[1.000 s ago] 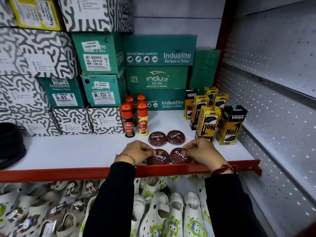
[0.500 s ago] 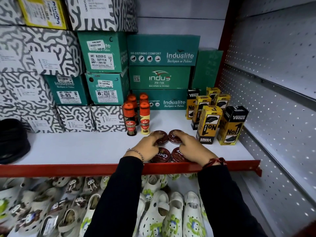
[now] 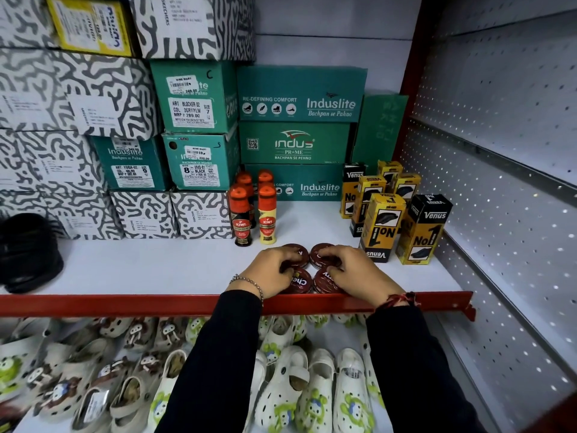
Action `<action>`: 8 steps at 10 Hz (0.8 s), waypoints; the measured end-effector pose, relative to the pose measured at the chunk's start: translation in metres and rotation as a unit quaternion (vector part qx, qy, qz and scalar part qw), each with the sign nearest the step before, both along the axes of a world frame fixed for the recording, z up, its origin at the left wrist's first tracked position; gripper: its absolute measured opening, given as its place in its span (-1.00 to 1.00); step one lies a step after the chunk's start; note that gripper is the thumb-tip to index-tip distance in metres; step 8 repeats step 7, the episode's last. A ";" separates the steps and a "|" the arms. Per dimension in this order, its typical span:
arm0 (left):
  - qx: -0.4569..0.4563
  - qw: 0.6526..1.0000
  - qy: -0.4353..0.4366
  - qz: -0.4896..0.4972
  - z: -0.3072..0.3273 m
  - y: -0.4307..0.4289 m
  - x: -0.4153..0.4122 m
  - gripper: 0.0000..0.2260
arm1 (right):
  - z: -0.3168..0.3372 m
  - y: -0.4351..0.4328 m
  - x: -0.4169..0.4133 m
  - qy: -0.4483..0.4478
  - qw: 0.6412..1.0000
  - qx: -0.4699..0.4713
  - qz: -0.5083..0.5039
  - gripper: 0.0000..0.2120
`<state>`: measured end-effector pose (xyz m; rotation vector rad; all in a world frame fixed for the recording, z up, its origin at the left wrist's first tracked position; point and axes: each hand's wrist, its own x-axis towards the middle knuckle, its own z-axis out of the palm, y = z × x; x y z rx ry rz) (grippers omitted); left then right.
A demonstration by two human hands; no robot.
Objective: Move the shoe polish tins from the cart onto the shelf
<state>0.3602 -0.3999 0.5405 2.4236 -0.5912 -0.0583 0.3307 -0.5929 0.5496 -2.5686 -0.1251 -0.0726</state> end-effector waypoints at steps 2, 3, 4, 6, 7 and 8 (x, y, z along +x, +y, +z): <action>0.006 1.000 0.002 -0.010 -0.008 -0.001 -0.004 -0.57 | -0.003 -0.002 -0.004 0.052 0.997 -0.038 0.030 -0.45; -0.002 1.000 0.000 -0.007 -0.009 -0.003 -0.007 -0.57 | -0.003 -0.003 -0.004 0.057 0.997 -0.035 0.031 -0.45; 0.002 1.000 -0.005 -0.008 -0.008 -0.001 -0.007 -0.58 | -0.002 -0.002 -0.006 0.043 0.998 -0.039 0.035 -0.45; 0.014 1.000 -0.016 -0.023 -0.005 0.000 -0.008 -0.58 | -0.004 -0.004 -0.008 0.034 0.998 -0.028 0.052 -0.47; -0.005 0.999 -0.036 -0.010 0.002 -0.001 -0.007 -0.58 | 0.003 -0.002 -0.008 -0.029 0.999 0.015 0.044 -0.51; -0.005 0.999 -0.036 -0.010 0.002 -0.001 -0.007 -0.58 | 0.003 -0.002 -0.008 -0.029 0.999 0.015 0.044 -0.51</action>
